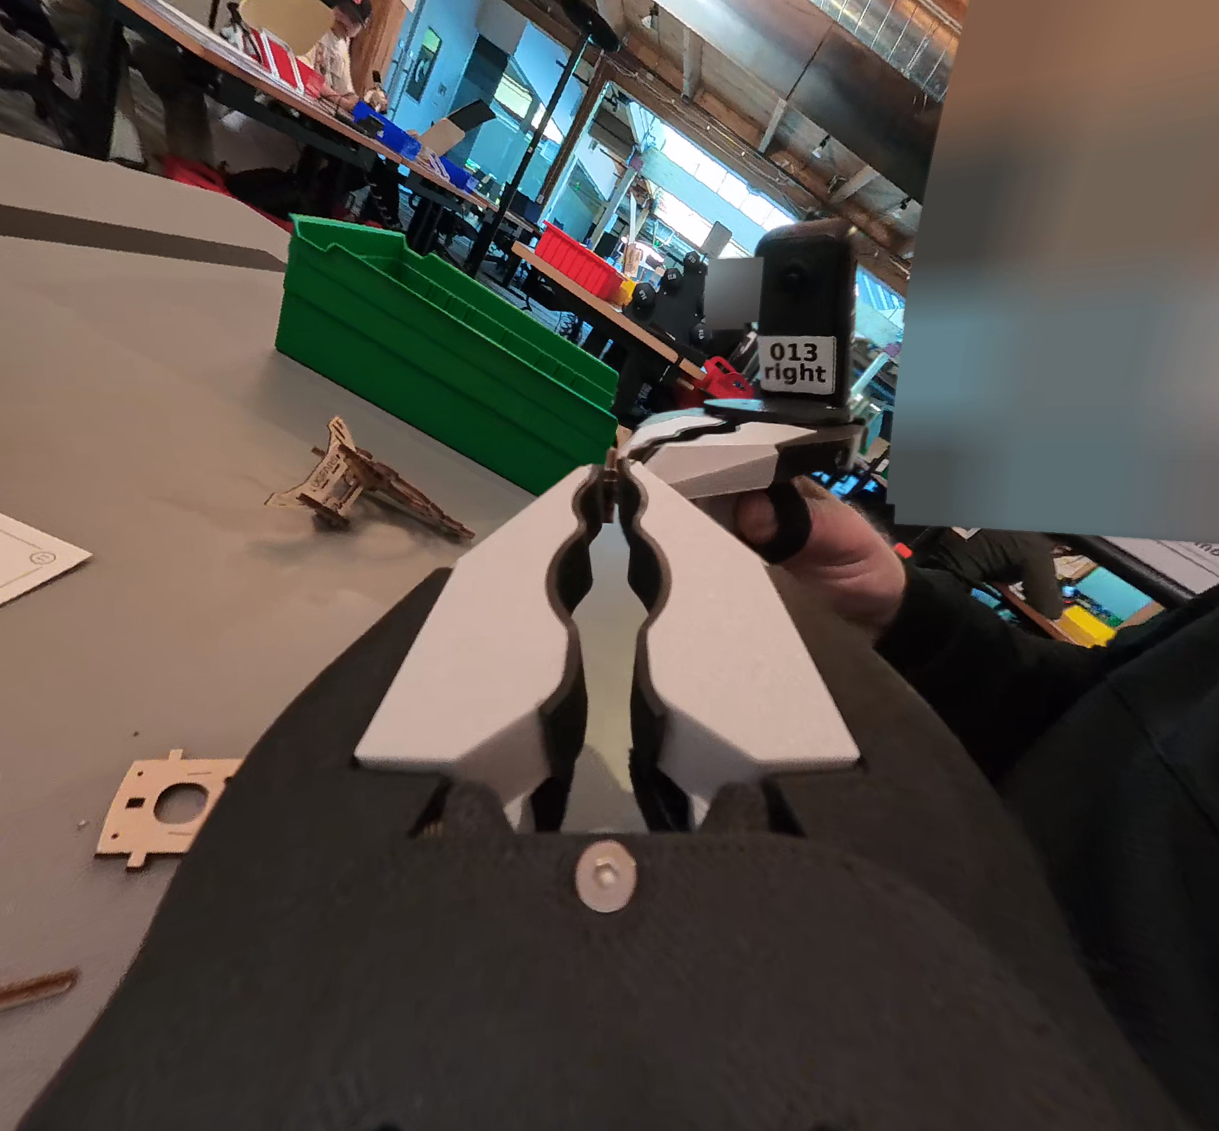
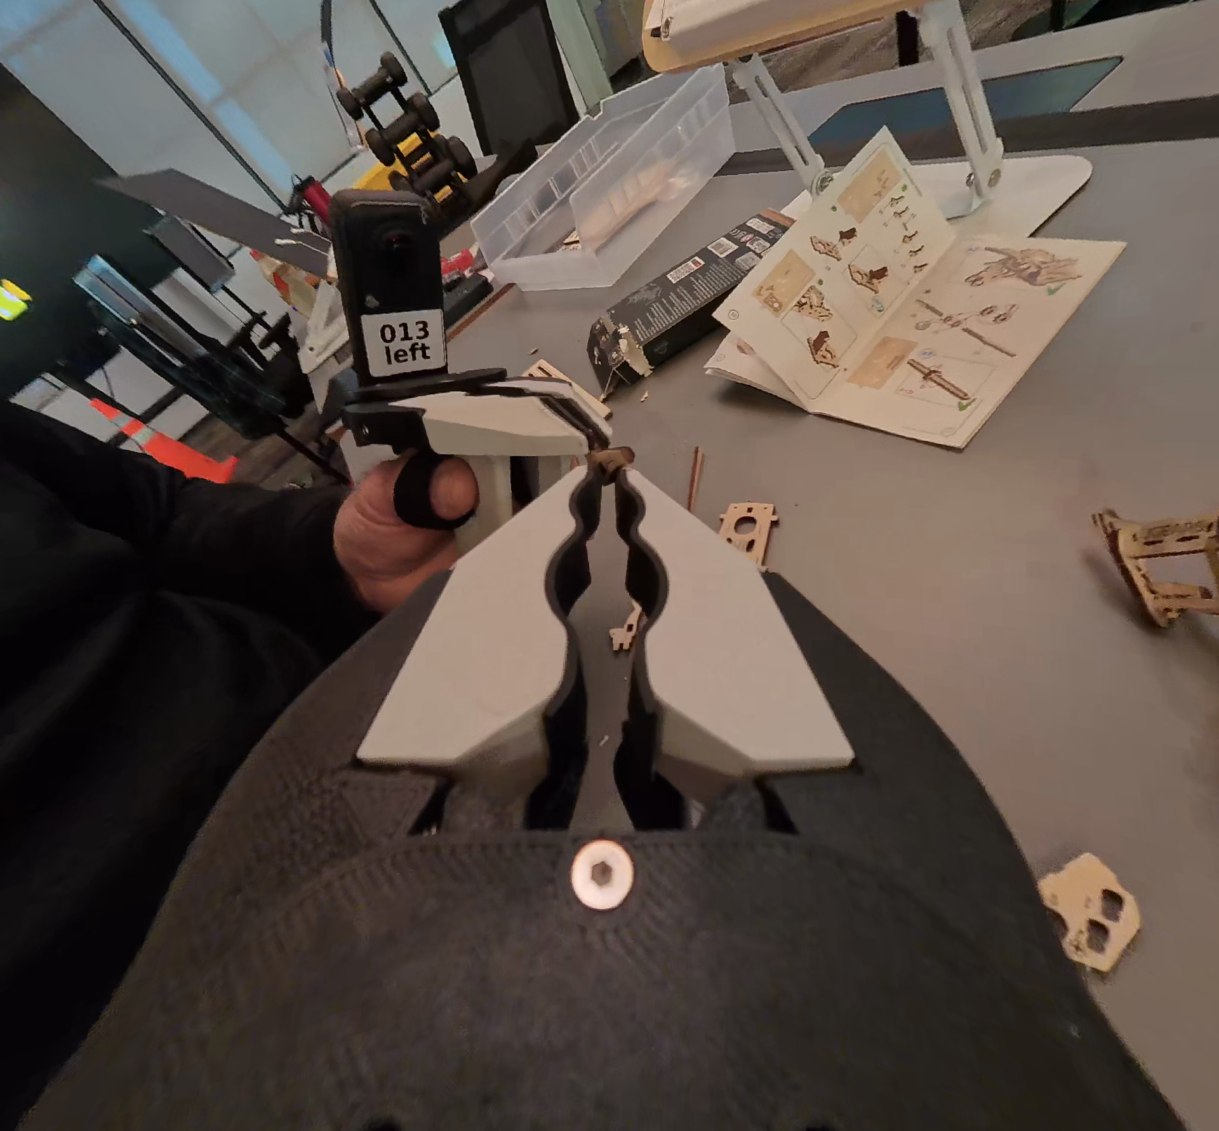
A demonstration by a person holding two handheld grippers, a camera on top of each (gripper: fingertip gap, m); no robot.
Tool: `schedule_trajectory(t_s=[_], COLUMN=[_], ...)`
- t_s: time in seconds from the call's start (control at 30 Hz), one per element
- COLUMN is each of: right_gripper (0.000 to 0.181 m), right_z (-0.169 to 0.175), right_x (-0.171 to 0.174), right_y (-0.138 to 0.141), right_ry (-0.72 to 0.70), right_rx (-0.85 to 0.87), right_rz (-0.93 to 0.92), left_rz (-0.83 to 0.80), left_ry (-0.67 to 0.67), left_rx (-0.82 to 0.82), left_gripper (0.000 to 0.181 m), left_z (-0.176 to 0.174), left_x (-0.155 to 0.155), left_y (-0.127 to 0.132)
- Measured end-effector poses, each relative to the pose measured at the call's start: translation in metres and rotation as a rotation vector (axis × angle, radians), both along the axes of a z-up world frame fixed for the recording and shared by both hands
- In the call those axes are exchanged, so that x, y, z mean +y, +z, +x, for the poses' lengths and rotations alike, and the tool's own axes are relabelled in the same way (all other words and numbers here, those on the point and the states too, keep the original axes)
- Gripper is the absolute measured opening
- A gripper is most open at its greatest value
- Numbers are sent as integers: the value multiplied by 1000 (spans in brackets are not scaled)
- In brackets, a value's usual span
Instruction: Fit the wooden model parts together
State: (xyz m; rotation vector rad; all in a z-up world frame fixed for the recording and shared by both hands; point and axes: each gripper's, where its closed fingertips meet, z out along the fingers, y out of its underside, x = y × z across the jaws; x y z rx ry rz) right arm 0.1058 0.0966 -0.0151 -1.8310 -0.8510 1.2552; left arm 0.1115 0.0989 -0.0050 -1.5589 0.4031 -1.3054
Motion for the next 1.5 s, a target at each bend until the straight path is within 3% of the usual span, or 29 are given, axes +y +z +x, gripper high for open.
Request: schedule_trajectory(t_s=[0.3,0.53,0.7,0.9,1.13,1.5], right_gripper=[2,1,2,1,1,1], right_z=[-1,2,2,3,0,-8], right_x=[-3,-3,-1,-2,0,16], right_y=[11,16,13,11,10,-5], right_ry=[72,103,70,67,102,135], right_rx=[227,388,330,268,305,253], right_rz=[-147,-288,-285,-229,-258,-187], left_rz=[-20,18,81,94,171,143], left_ry=[-52,-22,42,13,15,12], left_rx=[-134,-126,-28,5,125,218], left_gripper=[1,2,2,1,3,2], left_z=[-1,0,1,1,-3,-11], left_x=[-4,-5,-3,-3,-1,18], left_y=[9,12,9,9,5,-11])
